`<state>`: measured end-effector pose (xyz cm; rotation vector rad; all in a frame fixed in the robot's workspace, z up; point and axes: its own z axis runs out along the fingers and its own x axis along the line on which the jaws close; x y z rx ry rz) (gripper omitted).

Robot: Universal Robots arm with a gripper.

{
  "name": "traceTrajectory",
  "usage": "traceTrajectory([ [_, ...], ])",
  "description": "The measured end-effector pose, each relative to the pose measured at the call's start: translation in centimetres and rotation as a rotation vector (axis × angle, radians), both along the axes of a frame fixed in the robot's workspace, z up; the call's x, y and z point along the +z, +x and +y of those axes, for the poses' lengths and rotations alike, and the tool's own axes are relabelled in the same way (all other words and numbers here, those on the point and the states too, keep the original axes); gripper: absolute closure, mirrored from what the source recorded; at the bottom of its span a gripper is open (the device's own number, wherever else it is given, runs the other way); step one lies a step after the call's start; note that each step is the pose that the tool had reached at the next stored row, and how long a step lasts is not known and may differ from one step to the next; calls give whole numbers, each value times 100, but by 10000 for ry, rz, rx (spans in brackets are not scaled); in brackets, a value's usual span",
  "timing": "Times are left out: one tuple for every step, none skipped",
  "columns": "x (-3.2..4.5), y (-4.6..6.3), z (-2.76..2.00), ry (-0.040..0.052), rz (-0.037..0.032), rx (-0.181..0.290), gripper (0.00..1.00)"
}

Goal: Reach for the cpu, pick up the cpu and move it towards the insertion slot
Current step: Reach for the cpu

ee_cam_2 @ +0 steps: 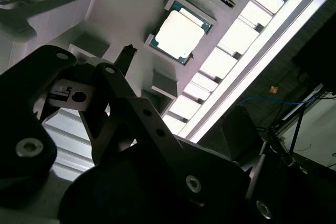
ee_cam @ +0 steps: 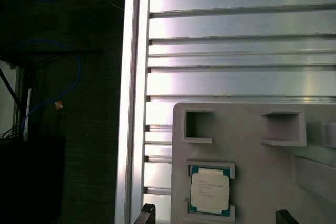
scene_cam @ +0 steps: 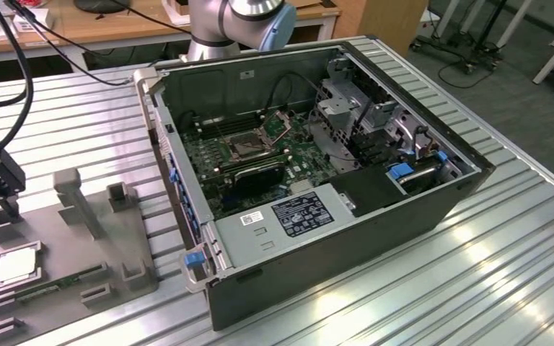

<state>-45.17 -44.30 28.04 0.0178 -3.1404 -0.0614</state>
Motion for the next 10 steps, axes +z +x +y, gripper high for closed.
traceTrajectory([
  [-2,0,0,1,-1,0,7],
  [-6,0,0,2,-2,0,7],
  [-14,0,0,3,-4,-9,7],
  [-23,0,-1,1,-2,-24,7],
  [-35,0,-2,0,0,-37,7],
  [-50,1,-3,2,-2,-49,7],
  [-62,2,-4,1,-2,-62,7],
  [-75,2,-4,1,0,-79,7],
  [-91,3,-6,1,-1,-99,7],
  [-109,3,-8,1,0,-121,7],
])
